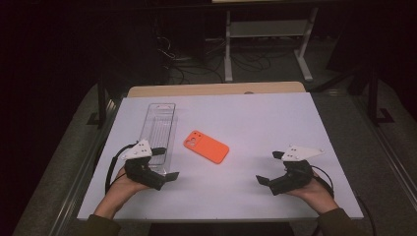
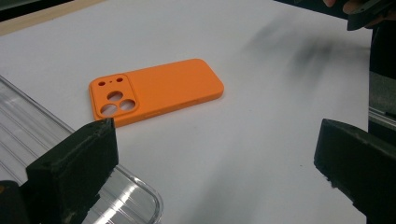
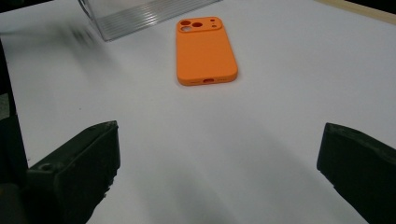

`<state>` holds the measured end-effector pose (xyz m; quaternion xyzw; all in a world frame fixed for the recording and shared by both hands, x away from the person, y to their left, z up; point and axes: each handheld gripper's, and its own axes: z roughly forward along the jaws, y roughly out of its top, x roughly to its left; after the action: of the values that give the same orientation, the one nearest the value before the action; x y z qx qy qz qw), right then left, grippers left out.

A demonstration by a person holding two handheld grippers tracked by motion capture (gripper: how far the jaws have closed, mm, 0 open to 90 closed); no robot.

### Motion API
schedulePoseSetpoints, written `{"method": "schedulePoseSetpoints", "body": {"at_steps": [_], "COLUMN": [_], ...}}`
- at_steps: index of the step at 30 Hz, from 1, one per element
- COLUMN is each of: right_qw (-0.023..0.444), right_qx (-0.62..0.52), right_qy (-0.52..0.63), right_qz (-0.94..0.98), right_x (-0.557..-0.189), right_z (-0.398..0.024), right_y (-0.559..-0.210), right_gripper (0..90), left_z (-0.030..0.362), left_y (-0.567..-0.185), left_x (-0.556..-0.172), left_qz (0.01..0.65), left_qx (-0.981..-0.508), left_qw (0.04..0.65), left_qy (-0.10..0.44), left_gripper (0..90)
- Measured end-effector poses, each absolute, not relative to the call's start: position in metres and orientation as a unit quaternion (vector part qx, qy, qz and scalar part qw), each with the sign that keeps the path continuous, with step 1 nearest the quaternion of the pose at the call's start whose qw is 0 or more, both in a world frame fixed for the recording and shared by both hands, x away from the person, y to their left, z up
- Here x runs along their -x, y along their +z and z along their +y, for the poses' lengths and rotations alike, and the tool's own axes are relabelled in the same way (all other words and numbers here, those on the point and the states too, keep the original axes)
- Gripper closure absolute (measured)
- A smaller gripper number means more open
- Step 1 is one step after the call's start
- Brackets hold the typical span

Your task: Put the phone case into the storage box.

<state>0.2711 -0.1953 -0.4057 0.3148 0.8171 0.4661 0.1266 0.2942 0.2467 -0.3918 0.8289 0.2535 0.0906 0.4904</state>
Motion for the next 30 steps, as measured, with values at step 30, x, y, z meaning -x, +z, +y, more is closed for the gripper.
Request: {"method": "schedulePoseSetpoints", "body": {"at_steps": [30], "right_qw": [0.134], "right_qx": [-0.323], "right_qy": [0.465], "right_qz": [0.814], "right_x": [-0.275], "right_z": [-0.194], "right_y": [-0.406], "right_gripper": [0.0], "left_z": [0.187], "left_y": [-0.39], "left_x": [-0.295], "left_qz": [0.209], "left_qx": [-0.837], "left_qw": [0.503], "left_qy": [0.055], "left_gripper": [0.0]}}
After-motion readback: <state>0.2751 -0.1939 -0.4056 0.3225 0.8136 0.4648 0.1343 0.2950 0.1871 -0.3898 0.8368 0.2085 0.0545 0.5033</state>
